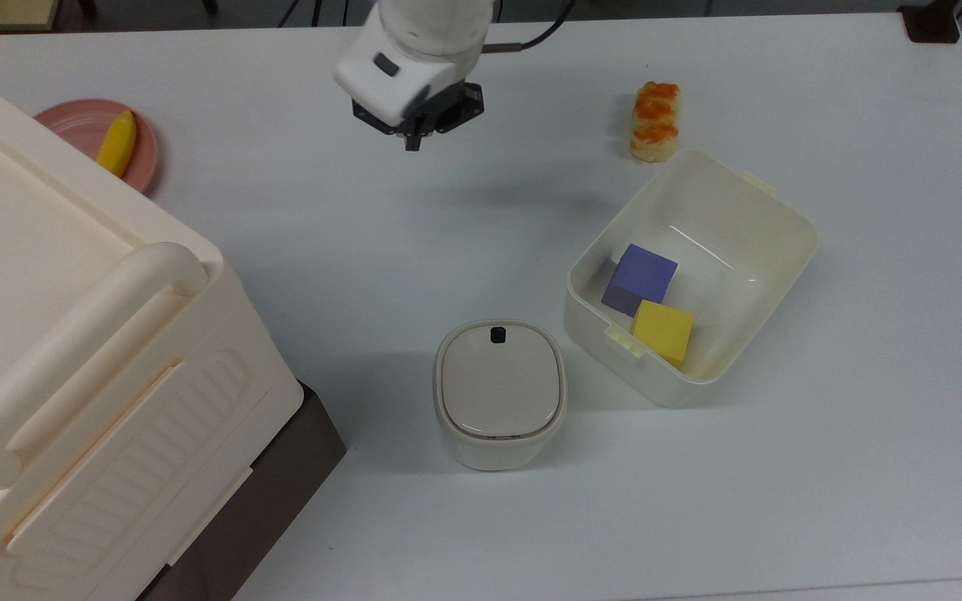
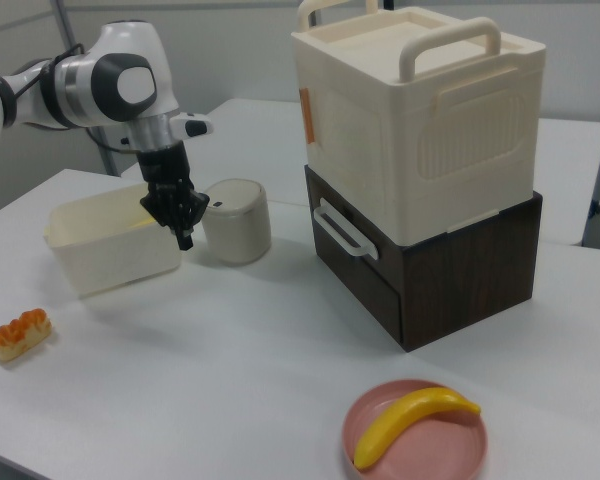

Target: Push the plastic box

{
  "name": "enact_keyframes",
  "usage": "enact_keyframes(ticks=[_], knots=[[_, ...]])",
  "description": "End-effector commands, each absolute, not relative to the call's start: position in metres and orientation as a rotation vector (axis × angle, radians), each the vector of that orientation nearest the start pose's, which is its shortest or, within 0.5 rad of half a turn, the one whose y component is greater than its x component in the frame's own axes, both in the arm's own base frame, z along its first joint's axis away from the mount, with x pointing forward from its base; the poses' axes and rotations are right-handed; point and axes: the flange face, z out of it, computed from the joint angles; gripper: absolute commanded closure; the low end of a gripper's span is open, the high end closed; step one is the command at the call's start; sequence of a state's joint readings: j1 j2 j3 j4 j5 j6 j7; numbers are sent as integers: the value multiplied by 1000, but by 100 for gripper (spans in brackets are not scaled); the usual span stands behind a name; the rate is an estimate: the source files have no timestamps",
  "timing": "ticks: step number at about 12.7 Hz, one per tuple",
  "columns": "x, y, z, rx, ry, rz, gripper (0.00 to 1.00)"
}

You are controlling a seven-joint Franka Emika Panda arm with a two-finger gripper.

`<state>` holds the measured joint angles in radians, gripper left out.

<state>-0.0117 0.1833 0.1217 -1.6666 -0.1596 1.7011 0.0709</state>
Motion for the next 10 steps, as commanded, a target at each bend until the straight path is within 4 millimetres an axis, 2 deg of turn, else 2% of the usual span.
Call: enact_keyframes(ticks=[1,2,6,8,10], knots=[[592,42,500,-3253,133,54,50],[590,38,500,-3245,143,9,1],[590,22,515,-3166,227,-70,0],[585,23,523,-3146,182,-82,0],[585,23,522,-3140,173,-74,0]])
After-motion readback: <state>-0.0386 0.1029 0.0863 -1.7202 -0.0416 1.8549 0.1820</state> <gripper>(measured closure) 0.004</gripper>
